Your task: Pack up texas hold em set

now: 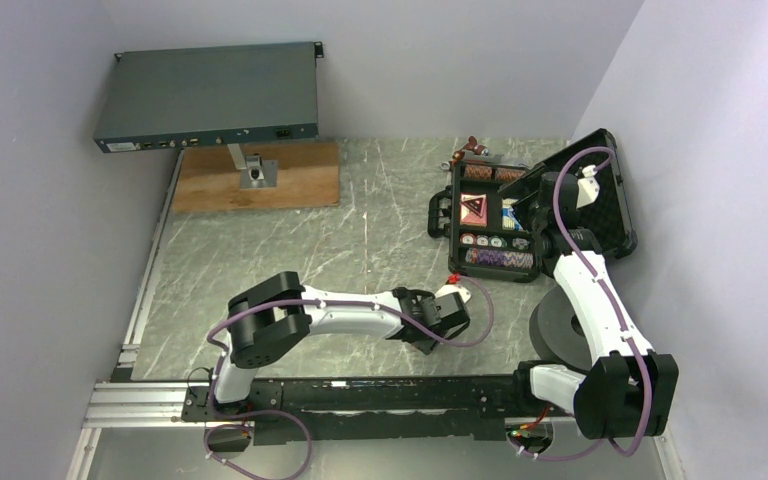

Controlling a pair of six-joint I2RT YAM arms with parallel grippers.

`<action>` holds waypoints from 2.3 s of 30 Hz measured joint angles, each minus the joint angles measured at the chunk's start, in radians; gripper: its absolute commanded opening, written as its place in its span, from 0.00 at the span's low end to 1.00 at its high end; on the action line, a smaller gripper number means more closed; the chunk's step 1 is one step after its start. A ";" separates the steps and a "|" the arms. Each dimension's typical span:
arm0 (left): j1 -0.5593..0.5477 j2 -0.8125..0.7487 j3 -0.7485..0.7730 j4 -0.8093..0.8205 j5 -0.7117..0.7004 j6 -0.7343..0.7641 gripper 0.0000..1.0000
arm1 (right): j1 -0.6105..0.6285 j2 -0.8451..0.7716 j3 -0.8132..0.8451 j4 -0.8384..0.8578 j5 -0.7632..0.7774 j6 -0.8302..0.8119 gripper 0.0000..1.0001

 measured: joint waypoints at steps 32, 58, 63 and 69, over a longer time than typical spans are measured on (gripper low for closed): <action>-0.019 -0.001 0.056 -0.097 0.028 0.040 0.67 | 0.000 0.000 0.034 -0.004 0.000 0.008 0.94; 0.001 -0.004 0.067 -0.156 -0.011 0.035 0.73 | 0.000 0.000 0.034 -0.005 0.000 0.007 0.94; 0.012 -0.013 0.068 -0.150 -0.014 0.041 0.73 | 0.000 0.000 0.034 -0.005 0.000 0.007 0.94; 0.050 -0.013 0.055 -0.116 0.038 0.062 0.71 | 0.000 0.005 0.034 -0.004 0.000 0.007 0.94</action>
